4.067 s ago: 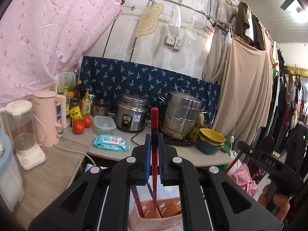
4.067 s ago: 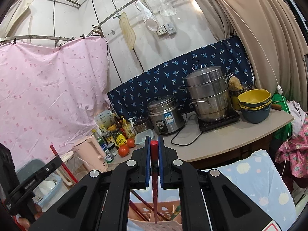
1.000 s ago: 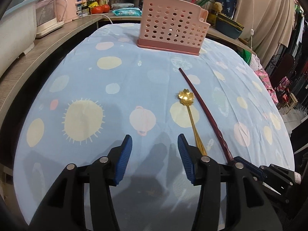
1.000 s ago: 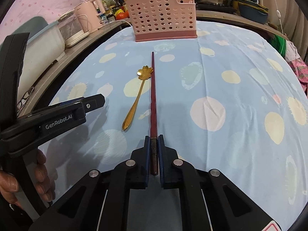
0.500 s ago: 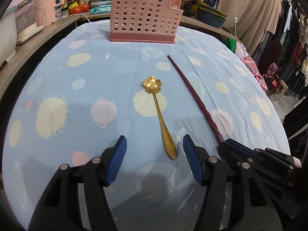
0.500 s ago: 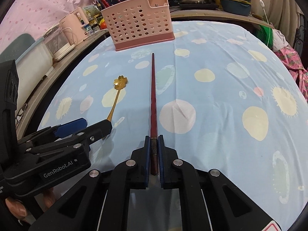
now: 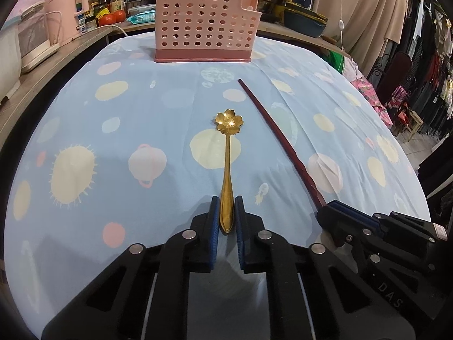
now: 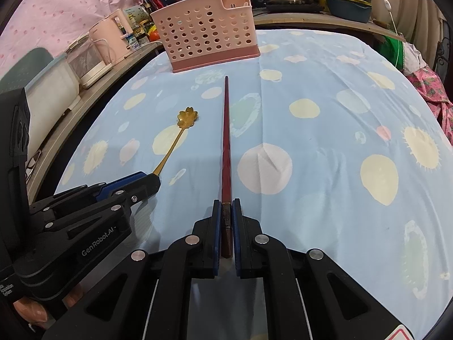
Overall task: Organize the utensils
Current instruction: 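Grasp the dark red chopstick with the right tool while the left tool grasps the gold spoon, then lift the chopstick and spoon up toward the pink holder with both tools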
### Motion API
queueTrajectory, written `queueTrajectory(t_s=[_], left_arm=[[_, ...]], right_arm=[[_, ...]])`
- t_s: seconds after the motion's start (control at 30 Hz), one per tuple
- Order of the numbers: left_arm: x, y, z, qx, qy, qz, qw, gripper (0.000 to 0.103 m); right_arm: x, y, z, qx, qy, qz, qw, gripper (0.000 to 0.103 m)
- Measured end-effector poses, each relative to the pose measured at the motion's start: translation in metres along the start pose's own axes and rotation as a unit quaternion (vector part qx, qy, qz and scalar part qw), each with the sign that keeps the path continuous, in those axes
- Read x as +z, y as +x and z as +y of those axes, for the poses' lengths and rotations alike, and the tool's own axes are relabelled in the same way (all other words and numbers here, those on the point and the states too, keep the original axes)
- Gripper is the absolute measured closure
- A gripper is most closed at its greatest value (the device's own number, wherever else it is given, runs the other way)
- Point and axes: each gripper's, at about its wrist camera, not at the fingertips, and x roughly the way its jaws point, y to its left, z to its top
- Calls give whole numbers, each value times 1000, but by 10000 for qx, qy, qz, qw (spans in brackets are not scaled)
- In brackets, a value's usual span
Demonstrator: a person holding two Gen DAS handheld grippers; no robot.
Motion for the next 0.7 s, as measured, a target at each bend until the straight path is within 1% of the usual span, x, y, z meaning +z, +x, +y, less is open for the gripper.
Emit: queueTrajectory(t_s=[0.1,0.17,0.3,0.57,0.7], left_arm=[[0,-1,1,-19,-23,3,10000,93],[0,-4,4,-80,-109,7,9999,93],[4,-14,11,-74,-255,-63,9996,93],[26,-45,25,-115,-482,-422,9979,93],[39,-58,30,-104,-541,-624,9965,94]], right_arm=[[0,0,0,0,-2,-1,10000,96],[0,-1,1,6,-8,-4,10000,96],[-1,-5,4,30,-13,-51,10000,96],[11,-27,7,196,-2,-282,9994,96],[24,-43,6,268,31,-507,9984,96]])
